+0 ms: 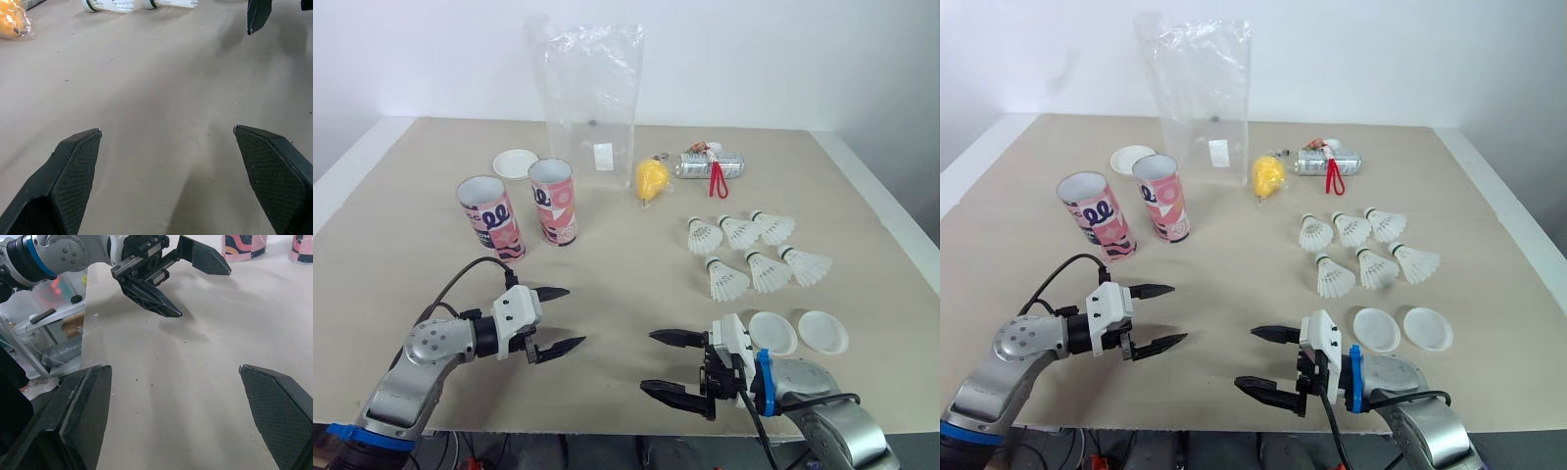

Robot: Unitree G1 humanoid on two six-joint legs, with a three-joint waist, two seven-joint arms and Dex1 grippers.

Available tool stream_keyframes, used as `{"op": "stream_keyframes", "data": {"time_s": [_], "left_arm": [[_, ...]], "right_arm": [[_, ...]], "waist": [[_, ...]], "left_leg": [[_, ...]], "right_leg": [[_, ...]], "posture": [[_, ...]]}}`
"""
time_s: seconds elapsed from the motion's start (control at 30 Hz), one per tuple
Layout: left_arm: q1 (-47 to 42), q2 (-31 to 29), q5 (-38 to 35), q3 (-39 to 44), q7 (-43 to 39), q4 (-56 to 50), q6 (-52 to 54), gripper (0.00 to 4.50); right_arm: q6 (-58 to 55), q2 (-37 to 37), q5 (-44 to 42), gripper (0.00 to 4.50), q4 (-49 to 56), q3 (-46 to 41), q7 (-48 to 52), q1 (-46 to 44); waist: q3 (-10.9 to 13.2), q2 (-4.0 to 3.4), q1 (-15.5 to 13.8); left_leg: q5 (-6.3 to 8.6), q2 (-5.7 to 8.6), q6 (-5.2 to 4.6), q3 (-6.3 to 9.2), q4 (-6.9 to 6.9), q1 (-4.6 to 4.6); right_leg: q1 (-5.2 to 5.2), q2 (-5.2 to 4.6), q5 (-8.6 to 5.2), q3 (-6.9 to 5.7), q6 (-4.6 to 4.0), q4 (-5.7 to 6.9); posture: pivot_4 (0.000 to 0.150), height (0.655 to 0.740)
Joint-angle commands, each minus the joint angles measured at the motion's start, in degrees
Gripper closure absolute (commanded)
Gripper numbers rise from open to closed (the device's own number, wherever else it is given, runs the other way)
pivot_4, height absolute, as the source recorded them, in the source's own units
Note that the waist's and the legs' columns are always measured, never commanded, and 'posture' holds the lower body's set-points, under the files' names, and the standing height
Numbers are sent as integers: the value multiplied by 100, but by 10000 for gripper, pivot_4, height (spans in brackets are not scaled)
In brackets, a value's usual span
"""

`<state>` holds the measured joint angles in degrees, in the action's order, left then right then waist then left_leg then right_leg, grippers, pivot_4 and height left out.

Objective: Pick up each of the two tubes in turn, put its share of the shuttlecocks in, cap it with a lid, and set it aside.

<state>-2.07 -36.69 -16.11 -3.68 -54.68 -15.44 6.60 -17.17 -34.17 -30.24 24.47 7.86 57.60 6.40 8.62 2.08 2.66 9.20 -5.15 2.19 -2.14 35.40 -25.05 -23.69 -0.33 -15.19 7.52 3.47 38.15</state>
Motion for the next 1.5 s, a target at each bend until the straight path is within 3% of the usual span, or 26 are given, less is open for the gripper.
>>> {"op": "stream_keyframes", "data": {"time_s": [0.03,0.3,0.8,0.97,1.13,1.3,1.5], "left_arm": [[-70,-7,-119,19,-102,-155,-77,0],[-222,35,-444,-7,-262,-291,129,0],[-223,303,-294,35,149,-256,90,0],[19,640,-12,210,1016,-432,143,0],[552,1368,397,605,2684,-1056,736,0],[970,1946,846,752,3750,-1499,984,0],[1298,2715,1442,964,5040,-1760,1246,0]], "right_arm": [[122,7,-56,361,29,-134,47,-26],[169,30,-37,361,38,-117,4,-56],[-21,171,-329,361,230,-298,-284,36],[-283,23,-521,361,249,-663,-430,-332],[-699,102,-754,361,-630,-836,-408,-1948],[-589,380,-463,361,-1620,-664,-264,-2892],[-71,396,-93,361,-2675,-164,1047,-3596]], "waist": [[0,0,1],[0,0,0],[0,0,-1],[1,-2,1],[9,0,55],[11,7,0],[14,3,6]], "left_leg": [[0,0,0,0,0,0],[0,0,0,0,0,0],[0,0,0,0,0,0],[0,0,0,0,1,0],[-3,0,-5,2,10,9],[-5,3,-8,21,6,27],[2,29,-11,29,5,6]], "right_leg": [[0,0,0,0,0,0],[1,0,0,0,0,0],[2,1,0,-1,0,0],[4,0,0,0,0,0],[7,4,21,5,5,0],[27,15,16,0,0,0],[24,4,9,8,3,-3]], "posture": [[1500,7400],[1500,7400],[1500,7400],[1500,7400],[1500,7400],[1500,7400],[1500,7400]]}}
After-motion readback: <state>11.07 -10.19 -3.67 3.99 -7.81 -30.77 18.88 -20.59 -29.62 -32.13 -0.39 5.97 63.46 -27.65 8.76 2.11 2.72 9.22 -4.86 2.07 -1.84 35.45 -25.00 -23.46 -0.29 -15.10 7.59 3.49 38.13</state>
